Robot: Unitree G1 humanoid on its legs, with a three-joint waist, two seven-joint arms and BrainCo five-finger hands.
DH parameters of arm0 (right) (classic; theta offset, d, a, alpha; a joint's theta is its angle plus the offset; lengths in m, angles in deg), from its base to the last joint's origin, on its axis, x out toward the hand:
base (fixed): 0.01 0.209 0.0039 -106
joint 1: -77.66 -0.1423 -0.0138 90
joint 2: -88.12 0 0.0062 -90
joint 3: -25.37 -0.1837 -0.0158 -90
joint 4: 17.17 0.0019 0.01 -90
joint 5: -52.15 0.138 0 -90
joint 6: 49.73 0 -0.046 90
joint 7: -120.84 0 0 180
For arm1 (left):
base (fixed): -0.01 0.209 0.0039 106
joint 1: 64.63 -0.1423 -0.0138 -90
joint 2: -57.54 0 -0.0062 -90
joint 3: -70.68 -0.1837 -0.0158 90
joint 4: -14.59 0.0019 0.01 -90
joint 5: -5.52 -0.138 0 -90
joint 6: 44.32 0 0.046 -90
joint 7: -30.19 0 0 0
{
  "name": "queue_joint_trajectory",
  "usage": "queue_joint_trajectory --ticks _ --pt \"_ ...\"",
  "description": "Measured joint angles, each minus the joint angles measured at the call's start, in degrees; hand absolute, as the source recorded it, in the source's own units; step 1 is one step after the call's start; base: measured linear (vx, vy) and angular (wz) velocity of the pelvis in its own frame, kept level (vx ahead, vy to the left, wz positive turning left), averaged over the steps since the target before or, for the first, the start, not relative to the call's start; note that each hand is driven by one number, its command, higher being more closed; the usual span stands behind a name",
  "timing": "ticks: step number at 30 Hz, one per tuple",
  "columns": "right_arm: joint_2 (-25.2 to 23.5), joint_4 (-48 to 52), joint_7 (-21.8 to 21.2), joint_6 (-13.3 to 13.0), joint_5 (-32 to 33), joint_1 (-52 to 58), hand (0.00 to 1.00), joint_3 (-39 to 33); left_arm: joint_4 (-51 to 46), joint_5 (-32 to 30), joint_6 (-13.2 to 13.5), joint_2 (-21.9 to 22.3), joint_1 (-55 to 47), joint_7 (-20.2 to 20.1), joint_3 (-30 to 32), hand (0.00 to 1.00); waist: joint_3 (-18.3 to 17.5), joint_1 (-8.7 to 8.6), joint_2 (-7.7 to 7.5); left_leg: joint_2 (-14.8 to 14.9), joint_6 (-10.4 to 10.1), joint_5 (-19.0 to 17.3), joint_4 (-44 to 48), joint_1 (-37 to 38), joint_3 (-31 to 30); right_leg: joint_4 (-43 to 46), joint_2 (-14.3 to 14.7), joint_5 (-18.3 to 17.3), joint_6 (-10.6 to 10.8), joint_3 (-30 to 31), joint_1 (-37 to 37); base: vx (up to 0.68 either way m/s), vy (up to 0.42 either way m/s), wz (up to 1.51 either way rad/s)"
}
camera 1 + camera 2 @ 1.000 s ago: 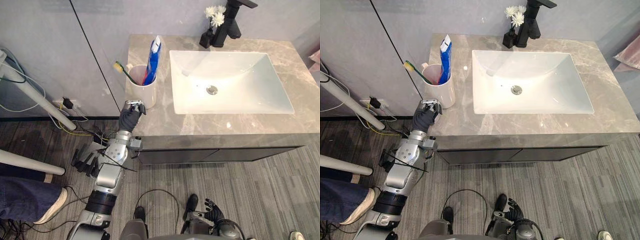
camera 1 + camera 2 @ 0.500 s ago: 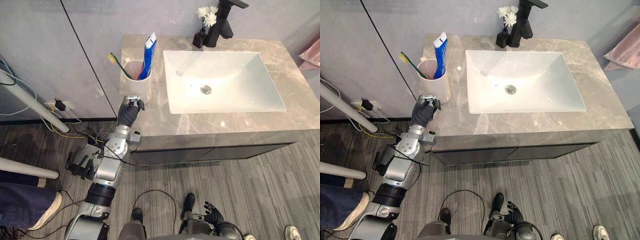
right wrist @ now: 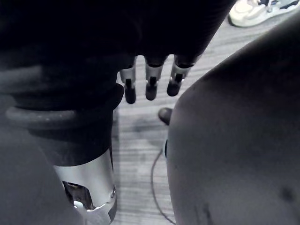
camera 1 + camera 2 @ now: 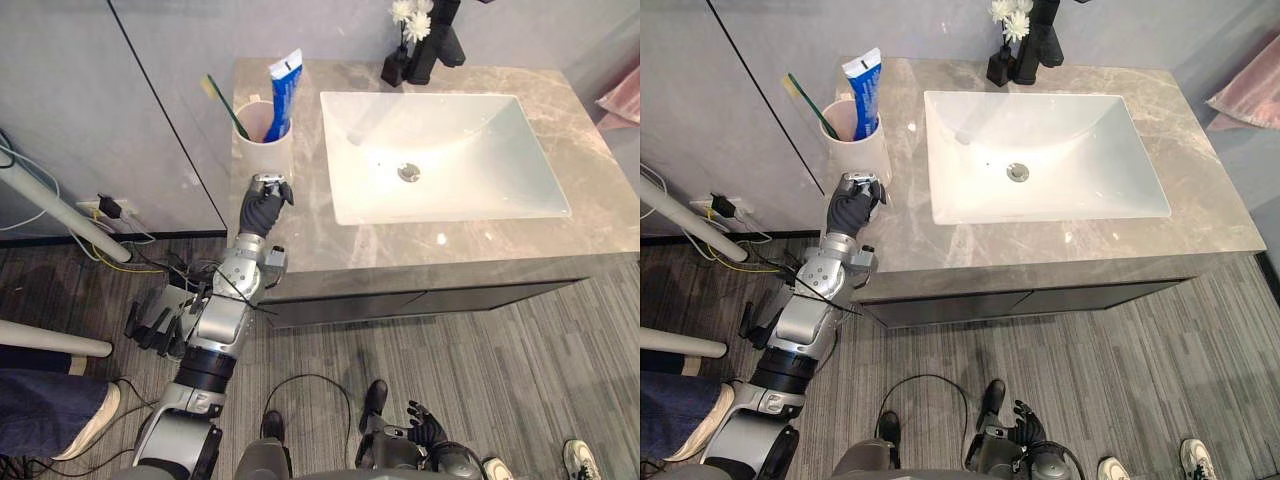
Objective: Organize washtable
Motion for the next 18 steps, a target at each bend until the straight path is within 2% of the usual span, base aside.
queue_joint_trajectory --ticks 12,18 --pt "0.09 1.69 -0.07 -0.4 -0.03 0.07 0.0 0.16 1.67 1.0 -0.24 -2.52 5.08 0.95 0.94 1.0 2.06 -0.23 -0.18 0.04 0.05 -0.08 1.27 -1.71 -0.41 0.01 -0.04 0.2 0.04 -0.13 -0.99 0.0 0.001 0.01" --pt "0.24 3.47 -0.15 -0.71 0.12 0.13 0.0 0.76 5.85 2.64 -0.23 -6.17 12.19 1.07 0.9 1.0 4.49 -0.11 -0.37 0.14 0.09 -0.18 2.79 -3.54 -0.57 0.01 -0.03 0.86 -0.49 -0.18 -2.1 0.0 0.0 0.0"
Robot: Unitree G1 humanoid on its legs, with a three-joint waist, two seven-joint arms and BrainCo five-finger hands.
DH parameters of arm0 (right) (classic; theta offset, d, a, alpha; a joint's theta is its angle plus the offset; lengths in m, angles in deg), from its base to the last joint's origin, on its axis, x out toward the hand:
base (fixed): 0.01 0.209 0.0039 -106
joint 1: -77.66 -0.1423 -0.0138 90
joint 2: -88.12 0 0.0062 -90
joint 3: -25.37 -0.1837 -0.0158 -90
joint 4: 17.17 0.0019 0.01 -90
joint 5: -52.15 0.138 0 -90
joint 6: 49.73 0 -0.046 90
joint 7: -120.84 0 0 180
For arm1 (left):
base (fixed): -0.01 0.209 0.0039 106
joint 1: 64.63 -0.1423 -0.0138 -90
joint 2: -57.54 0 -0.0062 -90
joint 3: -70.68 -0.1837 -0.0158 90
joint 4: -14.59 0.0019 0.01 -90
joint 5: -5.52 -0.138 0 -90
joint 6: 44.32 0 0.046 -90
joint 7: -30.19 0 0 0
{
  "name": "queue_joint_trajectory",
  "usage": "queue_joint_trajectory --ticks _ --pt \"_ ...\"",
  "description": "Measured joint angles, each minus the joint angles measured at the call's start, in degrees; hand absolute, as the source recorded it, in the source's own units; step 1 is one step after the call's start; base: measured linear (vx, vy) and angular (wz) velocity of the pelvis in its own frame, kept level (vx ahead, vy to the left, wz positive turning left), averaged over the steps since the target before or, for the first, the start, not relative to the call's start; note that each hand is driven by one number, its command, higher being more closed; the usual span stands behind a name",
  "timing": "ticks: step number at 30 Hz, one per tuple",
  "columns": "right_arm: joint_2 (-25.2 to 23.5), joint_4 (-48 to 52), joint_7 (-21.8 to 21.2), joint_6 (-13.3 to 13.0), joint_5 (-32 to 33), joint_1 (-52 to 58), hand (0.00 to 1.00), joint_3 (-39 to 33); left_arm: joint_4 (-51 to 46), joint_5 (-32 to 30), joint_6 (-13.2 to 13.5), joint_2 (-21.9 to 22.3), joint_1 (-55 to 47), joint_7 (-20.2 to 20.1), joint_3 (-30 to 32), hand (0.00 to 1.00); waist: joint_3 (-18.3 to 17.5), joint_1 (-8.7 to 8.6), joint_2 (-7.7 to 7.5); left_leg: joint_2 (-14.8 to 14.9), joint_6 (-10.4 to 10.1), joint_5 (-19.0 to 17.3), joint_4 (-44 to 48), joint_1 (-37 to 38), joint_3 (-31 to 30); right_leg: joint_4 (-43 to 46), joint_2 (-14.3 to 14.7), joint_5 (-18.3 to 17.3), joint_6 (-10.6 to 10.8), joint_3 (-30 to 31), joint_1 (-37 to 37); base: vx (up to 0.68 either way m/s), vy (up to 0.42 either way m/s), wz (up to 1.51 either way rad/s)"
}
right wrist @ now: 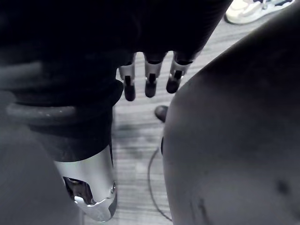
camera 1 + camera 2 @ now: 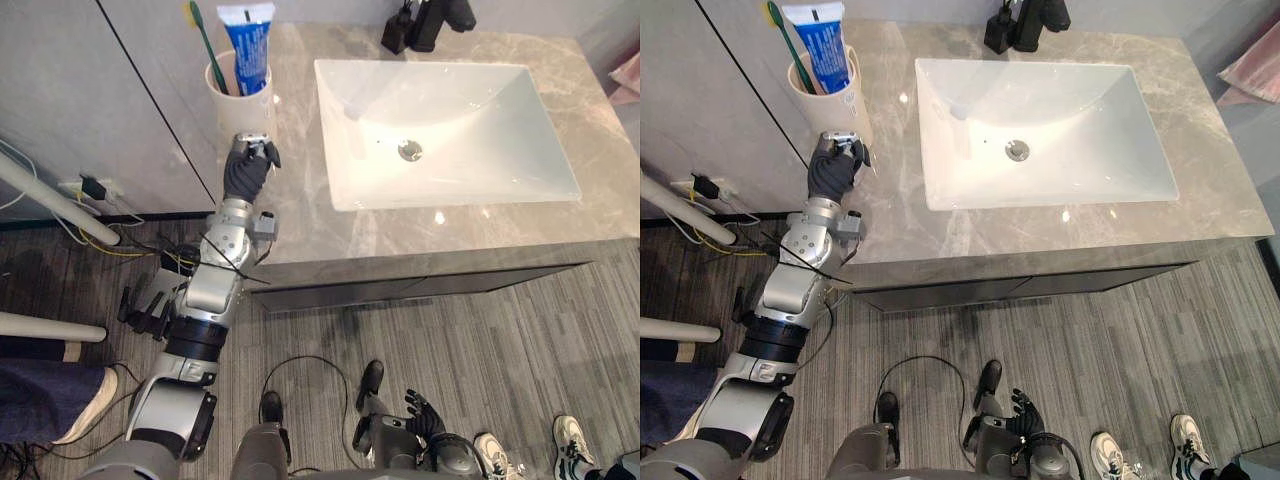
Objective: Organize washtable
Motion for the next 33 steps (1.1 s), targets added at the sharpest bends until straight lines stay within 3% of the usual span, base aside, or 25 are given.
queue_joint_trajectory --ticks 6,12,33 --pt "0.88 1.83 -0.11 -0.44 0.35 0.0 0.0 2.2 7.45 6.29 0.17 -4.58 10.31 0.26 -1.26 1.0 2.17 -0.18 -0.72 0.12 0.0 0.0 1.91 -2.73 -0.23 0.0 0.02 0.79 -0.55 -0.05 -1.74 -0.02 0.005 0.01" --pt "1.03 2.75 0.0 -1.45 0.6 -0.01 0.0 3.39 8.6 9.58 0.88 -7.95 14.18 1.16 -2.38 1.0 3.34 -0.54 -1.35 0.23 0.04 -0.08 3.72 -5.37 -0.41 0.0 0.0 1.01 -1.32 -0.09 -3.53 -0.02 0.015 0.01" --pt "1.02 2.76 0.11 -2.4 2.44 -0.15 0.0 3.4 11.44 11.79 2.01 -9.05 18.03 1.14 -5.12 1.0 4.41 -0.97 -1.79 0.33 0.07 -0.16 5.62 -6.76 -0.44 0.01 0.02 1.38 -2.83 -0.45 -4.17 -0.02 0.041 0.0"
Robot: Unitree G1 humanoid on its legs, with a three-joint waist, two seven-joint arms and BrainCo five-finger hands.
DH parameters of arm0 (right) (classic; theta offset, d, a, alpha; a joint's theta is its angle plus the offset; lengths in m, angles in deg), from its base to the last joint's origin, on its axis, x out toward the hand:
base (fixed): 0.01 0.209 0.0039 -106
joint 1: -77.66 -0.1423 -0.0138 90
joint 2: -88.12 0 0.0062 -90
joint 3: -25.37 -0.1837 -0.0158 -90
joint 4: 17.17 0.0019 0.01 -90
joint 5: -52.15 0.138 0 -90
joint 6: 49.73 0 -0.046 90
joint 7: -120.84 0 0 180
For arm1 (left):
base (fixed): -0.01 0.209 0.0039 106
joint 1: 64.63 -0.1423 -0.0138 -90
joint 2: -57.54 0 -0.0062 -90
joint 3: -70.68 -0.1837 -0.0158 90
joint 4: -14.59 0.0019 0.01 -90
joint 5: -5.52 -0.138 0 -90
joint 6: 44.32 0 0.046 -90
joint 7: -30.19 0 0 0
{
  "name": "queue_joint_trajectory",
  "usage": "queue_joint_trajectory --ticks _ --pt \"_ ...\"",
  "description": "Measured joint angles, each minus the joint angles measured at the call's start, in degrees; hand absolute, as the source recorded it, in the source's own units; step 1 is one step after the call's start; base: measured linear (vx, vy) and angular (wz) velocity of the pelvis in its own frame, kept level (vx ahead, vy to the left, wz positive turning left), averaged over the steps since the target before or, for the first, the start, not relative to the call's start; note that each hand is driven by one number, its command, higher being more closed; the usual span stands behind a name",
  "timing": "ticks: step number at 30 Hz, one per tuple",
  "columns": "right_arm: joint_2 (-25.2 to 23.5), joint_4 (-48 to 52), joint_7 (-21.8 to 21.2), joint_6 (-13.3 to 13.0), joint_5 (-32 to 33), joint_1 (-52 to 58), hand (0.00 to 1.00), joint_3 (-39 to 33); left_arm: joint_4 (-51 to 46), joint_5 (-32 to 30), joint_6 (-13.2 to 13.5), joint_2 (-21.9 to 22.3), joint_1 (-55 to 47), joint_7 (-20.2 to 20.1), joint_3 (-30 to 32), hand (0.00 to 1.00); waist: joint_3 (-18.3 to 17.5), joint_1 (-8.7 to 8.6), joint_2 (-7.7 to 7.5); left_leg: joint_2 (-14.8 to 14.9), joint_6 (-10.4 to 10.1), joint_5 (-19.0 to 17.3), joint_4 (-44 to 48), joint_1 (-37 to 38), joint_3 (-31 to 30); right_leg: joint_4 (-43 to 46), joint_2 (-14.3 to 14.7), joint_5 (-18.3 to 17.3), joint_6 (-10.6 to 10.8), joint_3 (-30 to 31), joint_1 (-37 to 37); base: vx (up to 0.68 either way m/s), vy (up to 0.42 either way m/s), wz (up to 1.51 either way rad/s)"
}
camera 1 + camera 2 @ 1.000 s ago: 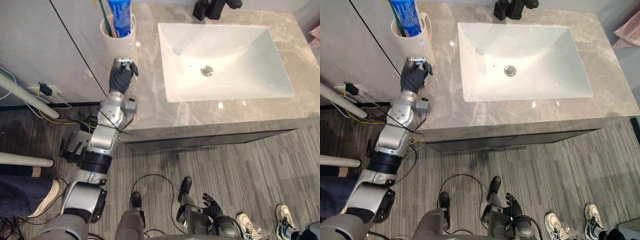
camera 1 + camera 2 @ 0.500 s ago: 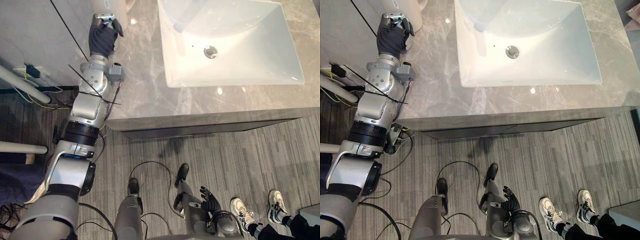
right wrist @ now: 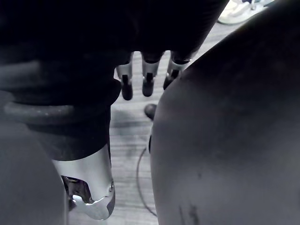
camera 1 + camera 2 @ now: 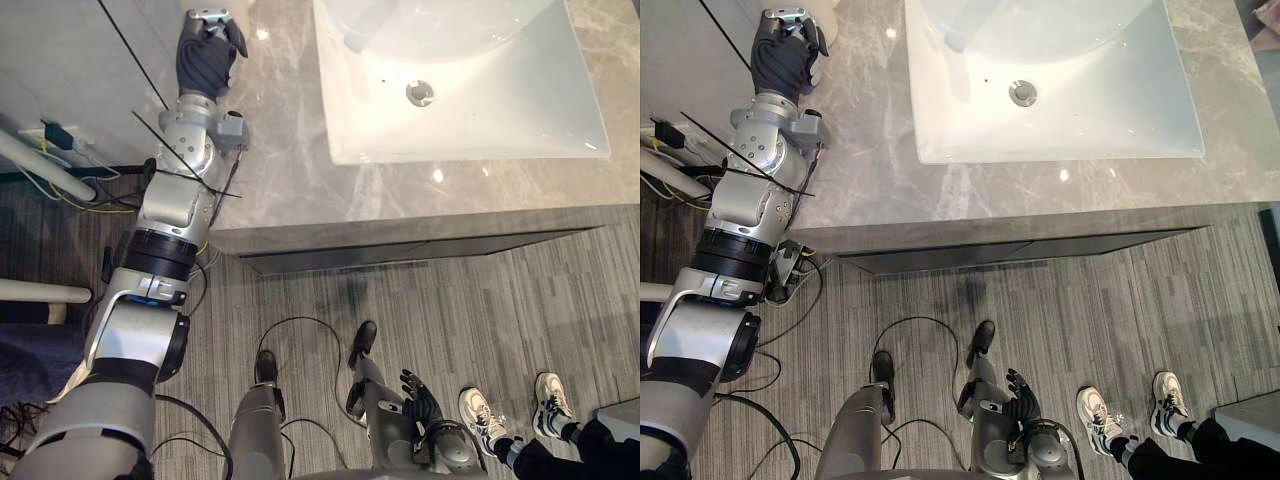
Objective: Organize washtable
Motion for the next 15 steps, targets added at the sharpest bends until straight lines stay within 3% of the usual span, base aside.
queue_joint_trajectory --ticks 4,8,15 --pt "-0.1 -0.24 0.02 0.04 0.09 -0.01 0.0 -0.05 -0.52 -0.84 -0.03 -0.37 -0.12 -0.12 -3.35 1.0 0.03 0.01 0.06 -0.01 0.0 0.0 -0.04 1.48 -1.16 0.0 0.06 -0.06 0.04 -1.13 2.16 0.01 0.045 0.1" --pt "-0.13 -1.29 -0.1 0.15 0.03 -0.2 0.0 -0.19 -12.02 -2.83 0.04 -2.9 -6.49 -2.38 -4.04 1.0 -0.09 0.9 0.39 -0.07 -0.01 -0.01 -1.42 4.68 -1.22 0.0 0.04 -1.15 0.35 -1.34 4.87 0.01 0.053 0.03" --pt "1.35 -5.42 -0.96 0.28 -0.06 -0.58 0.0 -2.44 -26.36 -3.47 0.44 -2.29 -26.7 -3.85 4.48 1.0 -3.45 3.34 4.94 -0.04 -0.14 -0.01 -4.54 10.67 -2.43 0.02 0.26 -2.33 2.23 -2.85 10.27 0.07 0.034 0.09"
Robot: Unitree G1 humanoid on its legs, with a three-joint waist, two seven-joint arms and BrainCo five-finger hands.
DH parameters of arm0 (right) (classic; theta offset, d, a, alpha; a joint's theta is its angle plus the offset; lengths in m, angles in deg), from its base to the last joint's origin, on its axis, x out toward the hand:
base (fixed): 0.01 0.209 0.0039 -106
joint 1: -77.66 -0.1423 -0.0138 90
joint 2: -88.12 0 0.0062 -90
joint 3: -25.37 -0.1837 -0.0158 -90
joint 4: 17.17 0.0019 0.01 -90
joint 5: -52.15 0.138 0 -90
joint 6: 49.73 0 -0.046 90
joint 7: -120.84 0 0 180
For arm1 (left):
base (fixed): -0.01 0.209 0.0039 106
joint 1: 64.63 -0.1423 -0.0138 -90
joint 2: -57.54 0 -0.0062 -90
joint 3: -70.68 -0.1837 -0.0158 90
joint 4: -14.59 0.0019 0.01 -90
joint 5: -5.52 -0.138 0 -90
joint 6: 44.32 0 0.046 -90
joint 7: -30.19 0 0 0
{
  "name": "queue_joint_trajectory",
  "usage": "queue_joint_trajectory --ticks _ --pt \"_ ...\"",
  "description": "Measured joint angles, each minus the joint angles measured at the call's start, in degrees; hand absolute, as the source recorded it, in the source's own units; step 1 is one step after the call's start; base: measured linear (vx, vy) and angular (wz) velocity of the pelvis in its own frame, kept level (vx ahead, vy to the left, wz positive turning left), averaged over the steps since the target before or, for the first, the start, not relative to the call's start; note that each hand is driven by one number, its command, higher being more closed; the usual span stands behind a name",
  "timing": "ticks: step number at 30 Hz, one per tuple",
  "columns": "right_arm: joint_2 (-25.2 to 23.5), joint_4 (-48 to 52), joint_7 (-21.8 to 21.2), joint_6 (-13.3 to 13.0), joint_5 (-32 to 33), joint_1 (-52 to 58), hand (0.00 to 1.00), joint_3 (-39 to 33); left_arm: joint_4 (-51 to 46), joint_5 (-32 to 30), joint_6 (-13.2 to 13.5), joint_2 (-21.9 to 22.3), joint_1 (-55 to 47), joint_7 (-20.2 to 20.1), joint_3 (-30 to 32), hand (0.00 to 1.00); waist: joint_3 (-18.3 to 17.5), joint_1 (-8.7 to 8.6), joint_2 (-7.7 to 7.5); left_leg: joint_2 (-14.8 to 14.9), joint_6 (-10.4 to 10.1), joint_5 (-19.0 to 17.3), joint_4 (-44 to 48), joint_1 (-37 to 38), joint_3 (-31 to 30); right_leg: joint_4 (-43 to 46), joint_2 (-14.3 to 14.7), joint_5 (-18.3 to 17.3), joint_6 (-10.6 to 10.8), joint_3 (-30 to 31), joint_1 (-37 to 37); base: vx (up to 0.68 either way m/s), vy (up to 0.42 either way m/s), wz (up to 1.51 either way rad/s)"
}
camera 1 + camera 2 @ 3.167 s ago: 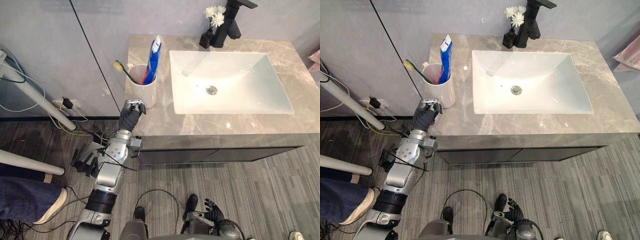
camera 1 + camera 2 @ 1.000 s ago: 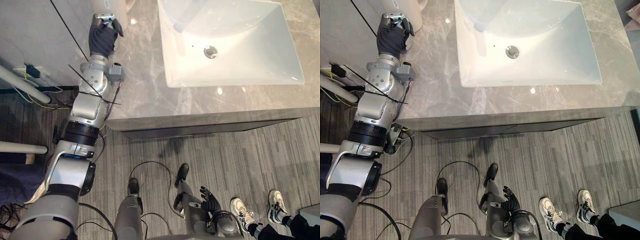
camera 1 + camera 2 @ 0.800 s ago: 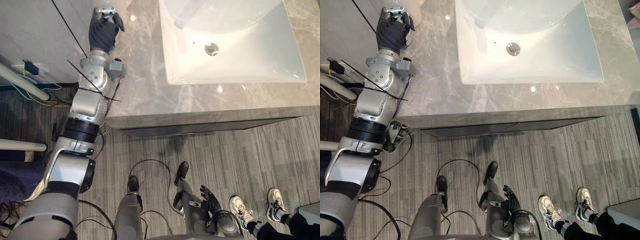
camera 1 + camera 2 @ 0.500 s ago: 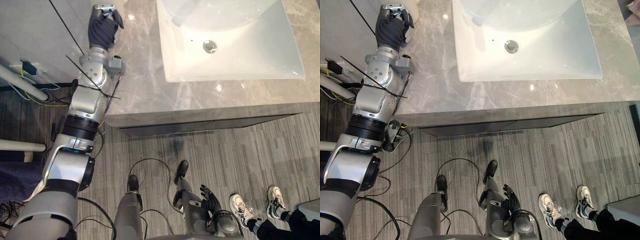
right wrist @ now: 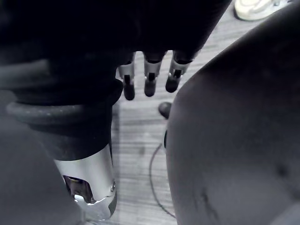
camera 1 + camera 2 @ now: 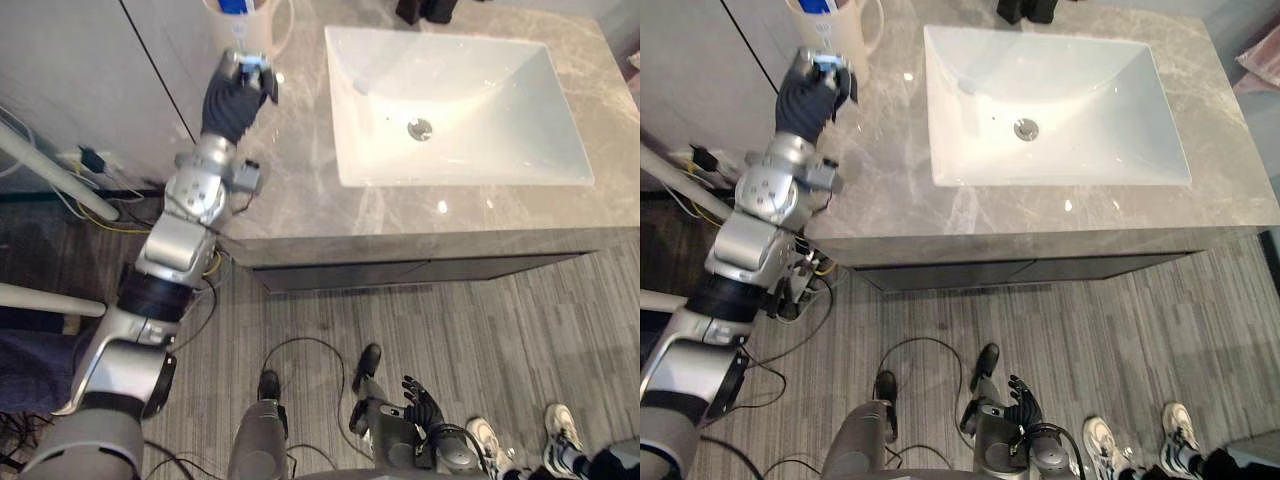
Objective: Organize washtable
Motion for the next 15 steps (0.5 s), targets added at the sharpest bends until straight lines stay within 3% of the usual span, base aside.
queue_joint_trajectory --ticks 2,3,7,11,15 --pt "0.45 -1.78 -0.28 -0.02 -0.03 -0.09 0.0 -0.27 -5.48 0.03 1.19 1.13 -7.09 0.0 4.75 1.0 -1.74 0.66 1.15 0.0 -0.19 -0.13 -0.61 1.68 -0.63 0.0 0.0 -0.62 0.77 -0.83 1.9 0.11 0.026 0.18" --pt "0.41 -3.9 -0.27 0.02 -0.16 -0.09 0.0 -1.42 -10.11 0.41 2.46 2.71 -13.06 -0.01 9.41 1.0 -3.35 1.85 1.84 -0.06 -0.2 -0.13 -1.55 3.45 -1.24 0.0 -0.04 -1.18 1.37 -1.5 3.67 0.12 0.035 0.27" --pt "0.36 -8.21 -0.25 0.14 -0.46 -0.09 0.0 -2.79 -17.59 0.32 5.4 9.19 -25.21 0.85 19.77 1.0 -6.84 3.99 2.6 -0.41 -0.21 -0.14 -2.24 4.68 -3.58 -0.01 -0.31 -2.0 1.65 -3.69 6.25 0.04 0.025 0.28" --pt "0.05 -10.55 -0.08 0.18 -0.57 -0.07 0.0 -4.53 -18.0 0.2 6.52 15.02 -35.63 2.08 29.72 1.0 -8.33 5.38 2.88 -0.52 -0.25 -0.15 -2.99 5.75 -5.34 -0.02 -0.37 -2.75 2.1 -5.65 8.36 0.0 0.008 0.27" --pt "-0.38 -12.24 0.11 0.19 -0.44 0.74 0.0 -7.11 -16.28 0.4 9.0 24.88 -44.82 4.73 40.55 1.0 -10.19 7.73 2.62 -0.52 -0.91 -0.07 -4.3 6.2 -6.71 -0.02 -0.29 -3.84 2.19 -7.21 9.63 0.0 -0.006 0.2"
